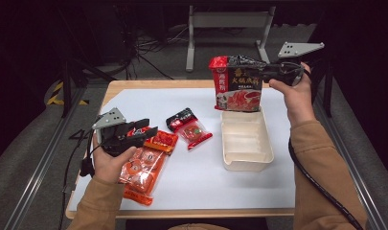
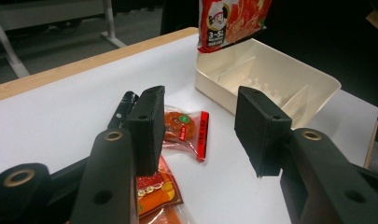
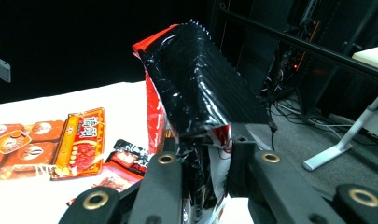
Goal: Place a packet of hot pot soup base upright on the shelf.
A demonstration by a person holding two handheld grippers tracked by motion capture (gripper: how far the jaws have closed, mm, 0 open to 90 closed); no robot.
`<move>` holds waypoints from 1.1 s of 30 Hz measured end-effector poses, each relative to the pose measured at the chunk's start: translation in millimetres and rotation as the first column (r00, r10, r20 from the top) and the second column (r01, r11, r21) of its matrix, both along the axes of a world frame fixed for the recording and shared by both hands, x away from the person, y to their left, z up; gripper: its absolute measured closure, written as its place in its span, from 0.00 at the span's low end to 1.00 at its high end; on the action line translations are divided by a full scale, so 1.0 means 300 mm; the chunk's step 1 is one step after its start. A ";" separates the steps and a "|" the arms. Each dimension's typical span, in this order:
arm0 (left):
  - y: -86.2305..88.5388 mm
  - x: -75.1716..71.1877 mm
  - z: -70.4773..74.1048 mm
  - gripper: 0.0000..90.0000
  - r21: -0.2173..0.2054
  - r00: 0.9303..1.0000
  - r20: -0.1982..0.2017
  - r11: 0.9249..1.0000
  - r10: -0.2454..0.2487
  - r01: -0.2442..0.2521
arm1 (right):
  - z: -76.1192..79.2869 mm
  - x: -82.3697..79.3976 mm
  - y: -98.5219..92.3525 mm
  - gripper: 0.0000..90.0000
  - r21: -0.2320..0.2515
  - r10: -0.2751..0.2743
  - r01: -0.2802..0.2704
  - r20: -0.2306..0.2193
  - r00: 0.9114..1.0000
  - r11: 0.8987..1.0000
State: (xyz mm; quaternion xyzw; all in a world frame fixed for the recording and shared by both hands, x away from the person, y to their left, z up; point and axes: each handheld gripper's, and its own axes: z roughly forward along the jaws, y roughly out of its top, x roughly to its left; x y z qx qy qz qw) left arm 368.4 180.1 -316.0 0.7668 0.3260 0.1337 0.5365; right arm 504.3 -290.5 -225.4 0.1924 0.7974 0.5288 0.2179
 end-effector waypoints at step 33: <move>0.007 0.010 -0.010 0.59 0.004 1.000 -0.013 1.000 0.008 -0.008 | -0.181 0.040 -0.083 0.87 0.020 -0.026 0.027 -0.060 0.998 0.999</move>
